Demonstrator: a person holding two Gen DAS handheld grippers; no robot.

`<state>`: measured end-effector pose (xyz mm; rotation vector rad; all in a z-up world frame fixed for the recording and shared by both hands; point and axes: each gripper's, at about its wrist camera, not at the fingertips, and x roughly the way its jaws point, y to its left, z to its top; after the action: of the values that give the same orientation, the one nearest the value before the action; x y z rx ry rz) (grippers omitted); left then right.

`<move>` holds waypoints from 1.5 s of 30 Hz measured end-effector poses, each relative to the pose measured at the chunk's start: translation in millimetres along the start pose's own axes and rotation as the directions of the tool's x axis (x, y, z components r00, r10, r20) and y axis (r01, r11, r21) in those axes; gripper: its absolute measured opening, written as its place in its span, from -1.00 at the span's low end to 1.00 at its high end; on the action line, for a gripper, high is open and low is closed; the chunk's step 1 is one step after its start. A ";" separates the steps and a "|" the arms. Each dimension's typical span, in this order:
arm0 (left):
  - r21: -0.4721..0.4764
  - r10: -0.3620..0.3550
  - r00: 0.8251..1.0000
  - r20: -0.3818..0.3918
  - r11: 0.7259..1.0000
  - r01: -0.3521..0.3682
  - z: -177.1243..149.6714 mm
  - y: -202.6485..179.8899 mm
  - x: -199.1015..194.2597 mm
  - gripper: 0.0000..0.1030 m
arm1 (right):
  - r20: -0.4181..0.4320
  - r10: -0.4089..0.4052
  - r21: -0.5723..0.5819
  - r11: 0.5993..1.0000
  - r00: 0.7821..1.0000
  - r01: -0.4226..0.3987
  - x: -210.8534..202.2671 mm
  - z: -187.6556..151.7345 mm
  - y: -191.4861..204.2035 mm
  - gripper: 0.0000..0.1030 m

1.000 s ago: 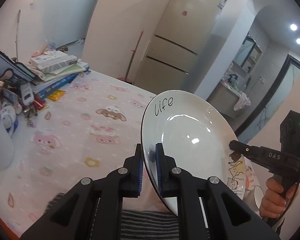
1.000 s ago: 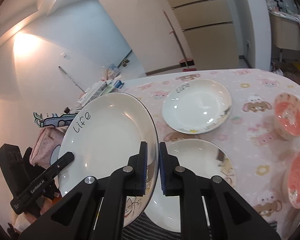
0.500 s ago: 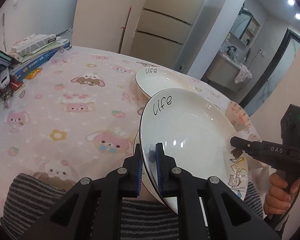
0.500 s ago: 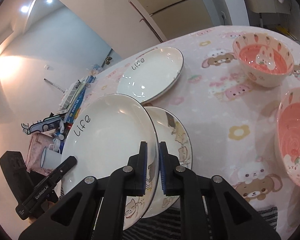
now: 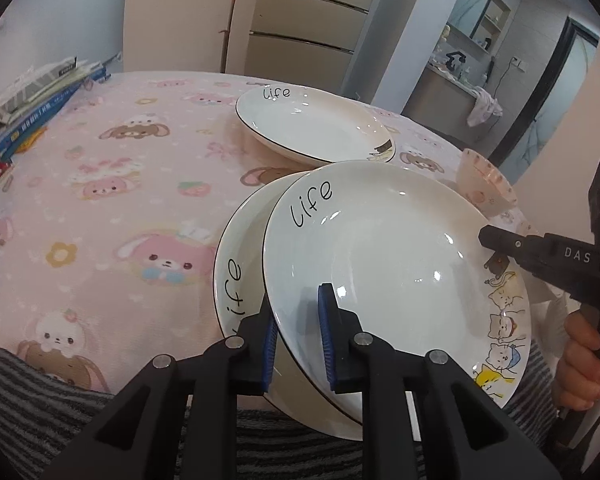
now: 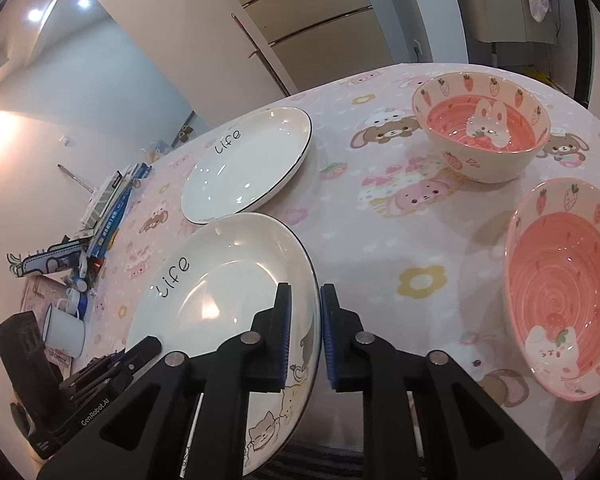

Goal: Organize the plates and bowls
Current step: 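Lower the plate onto the other plate and open the left gripper, then open the right gripper and release the stacked plate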

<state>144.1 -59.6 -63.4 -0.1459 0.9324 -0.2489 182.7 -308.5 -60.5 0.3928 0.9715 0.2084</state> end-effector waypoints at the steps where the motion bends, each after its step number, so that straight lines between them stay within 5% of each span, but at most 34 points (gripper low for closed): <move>1: 0.002 0.006 1.000 -0.002 1.000 -0.006 -0.4 0.1 0.7 -0.62 | -0.002 -0.010 -0.007 1.000 1.000 0.010 1.6 -0.9 0.7 -0.70; 9: -0.001 0.008 1.000 -0.028 1.000 -0.008 -1.9 1.3 7.6 -0.59 | 0.008 -0.072 -0.037 0.997 0.997 0.072 7.1 -9.4 6.5 -0.68; 19: 0.042 0.033 0.999 -0.039 0.999 -0.031 -4.4 -7.3 12.4 -0.49 | -0.034 -0.060 -0.056 0.997 0.998 0.058 10.6 -11.5 11.2 -0.30; 22: 0.037 0.024 0.999 -0.037 0.999 -0.023 -4.2 -5.6 11.6 -0.47 | -0.093 -0.057 -0.031 0.998 0.994 0.055 22.1 -15.3 6.2 -0.50; 26: 0.026 0.004 0.999 -0.039 1.000 -0.003 -4.0 -3.2 9.2 -0.46 | -0.068 -0.037 0.014 0.999 0.997 0.039 16.9 -14.4 -2.3 -0.70; 31: 0.010 -0.019 1.000 -0.012 1.000 0.019 -4.9 1.3 -1.8 -0.24 | -0.054 -0.052 0.004 0.999 0.997 0.052 14.9 -14.7 -0.7 -0.73; 33: 0.004 -0.024 0.998 0.051 1.000 0.023 -4.9 3.8 -13.7 0.28 | -0.043 -0.074 -0.015 0.997 0.996 0.073 13.6 -15.2 2.4 -0.73; 34: 0.011 -0.009 0.996 0.091 1.000 0.008 -5.1 3.8 -21.3 0.36 | -0.038 -0.084 -0.021 0.996 0.996 0.083 13.1 -15.1 3.6 -0.73; 37: 0.046 0.058 0.988 0.145 0.997 -0.065 -5.2 1.2 -29.6 0.40 | -0.034 -0.093 -0.028 0.995 0.995 0.092 13.2 -14.8 4.5 -0.72; 45: -0.129 0.080 0.997 0.018 0.989 -0.077 1.1 35.8 -6.3 0.43 | -0.040 -0.084 -0.051 0.995 0.996 0.082 16.0 -14.0 5.2 -0.71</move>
<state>146.7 -23.4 -66.2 -0.2294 0.9290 -0.1141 179.9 -295.1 -77.4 0.3037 1.0204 0.1656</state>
